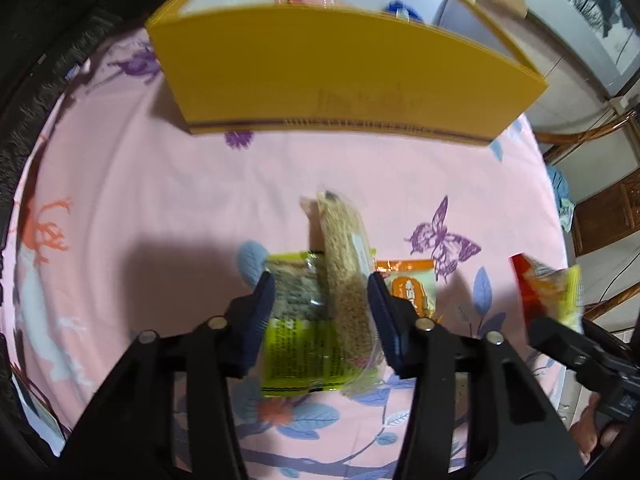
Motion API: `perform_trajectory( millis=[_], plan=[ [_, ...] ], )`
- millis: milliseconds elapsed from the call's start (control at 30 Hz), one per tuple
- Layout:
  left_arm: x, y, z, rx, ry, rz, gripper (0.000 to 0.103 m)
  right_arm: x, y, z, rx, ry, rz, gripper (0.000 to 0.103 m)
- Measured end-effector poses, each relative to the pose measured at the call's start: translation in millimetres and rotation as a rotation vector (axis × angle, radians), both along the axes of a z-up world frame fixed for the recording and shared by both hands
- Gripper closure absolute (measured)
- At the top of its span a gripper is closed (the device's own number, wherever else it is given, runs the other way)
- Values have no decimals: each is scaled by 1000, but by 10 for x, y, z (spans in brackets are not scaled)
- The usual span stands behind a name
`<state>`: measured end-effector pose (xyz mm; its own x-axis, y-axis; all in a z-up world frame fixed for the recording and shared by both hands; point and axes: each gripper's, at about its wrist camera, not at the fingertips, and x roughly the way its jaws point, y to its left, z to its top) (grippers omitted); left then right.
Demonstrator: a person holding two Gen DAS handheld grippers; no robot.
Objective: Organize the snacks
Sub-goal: 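Grasp the white printed bread pack with the right tool while the left tool grasps the grain bar, then carry the bread pack and grain bar into the yellow box with both tools, release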
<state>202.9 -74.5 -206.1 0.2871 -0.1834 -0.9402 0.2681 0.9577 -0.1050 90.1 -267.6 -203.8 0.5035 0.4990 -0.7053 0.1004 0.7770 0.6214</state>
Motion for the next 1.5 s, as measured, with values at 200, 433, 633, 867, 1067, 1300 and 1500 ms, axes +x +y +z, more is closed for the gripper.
perform_trajectory(
  millis=[200,433,633,867,1067,1300,1500],
  plan=[
    [2,-146,-101,0,27,-21,56,-42,-65,-16,18,-6,-19,55],
    [-20,-185,-226,27,52,-24,61,-56,-77,-28,28,-17,-26,55],
    [-16,-139,-204,14,48,-15,74,-69,-90,-19,30,-24,-31,55],
    [-55,-46,-18,-42,9,-15,75,-78,-77,51,19,-37,-30,55],
    [-116,-14,210,-82,-46,-19,75,-69,2,140,6,-54,-19,55],
    [-195,105,499,-115,-110,-10,75,-9,116,349,-4,-96,16,55],
    [-170,173,742,-136,-175,4,75,104,189,596,-11,-153,36,55]
  ],
)
